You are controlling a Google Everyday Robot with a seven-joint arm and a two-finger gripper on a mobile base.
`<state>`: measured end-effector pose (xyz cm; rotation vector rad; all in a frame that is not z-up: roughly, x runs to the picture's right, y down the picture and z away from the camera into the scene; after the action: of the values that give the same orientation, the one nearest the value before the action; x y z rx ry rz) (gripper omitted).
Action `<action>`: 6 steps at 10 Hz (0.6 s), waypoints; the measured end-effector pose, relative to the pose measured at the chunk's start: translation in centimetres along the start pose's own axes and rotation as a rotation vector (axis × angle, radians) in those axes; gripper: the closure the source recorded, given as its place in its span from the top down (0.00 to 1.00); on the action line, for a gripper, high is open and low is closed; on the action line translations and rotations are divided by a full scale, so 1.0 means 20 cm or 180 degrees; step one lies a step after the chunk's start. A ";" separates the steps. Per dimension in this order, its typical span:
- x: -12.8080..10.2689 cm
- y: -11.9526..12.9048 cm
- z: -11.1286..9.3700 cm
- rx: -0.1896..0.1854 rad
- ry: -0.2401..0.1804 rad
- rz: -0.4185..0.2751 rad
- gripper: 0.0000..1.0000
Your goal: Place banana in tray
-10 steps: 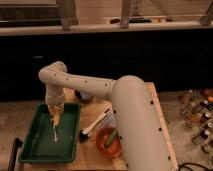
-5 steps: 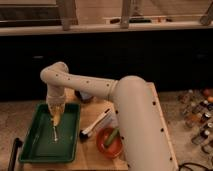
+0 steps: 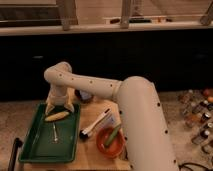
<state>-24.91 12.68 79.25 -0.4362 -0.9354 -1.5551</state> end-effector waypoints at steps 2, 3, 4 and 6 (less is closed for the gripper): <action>-0.01 0.04 -0.02 0.0020 0.0015 0.0044 0.80; -0.01 0.05 -0.03 0.0032 0.0025 0.0062 0.80; -0.01 0.07 -0.04 0.0035 0.0036 0.0082 0.80; -0.02 0.09 -0.06 0.0033 0.0052 0.0106 0.80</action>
<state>-22.86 12.07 78.88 -0.4290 -0.9188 -1.5208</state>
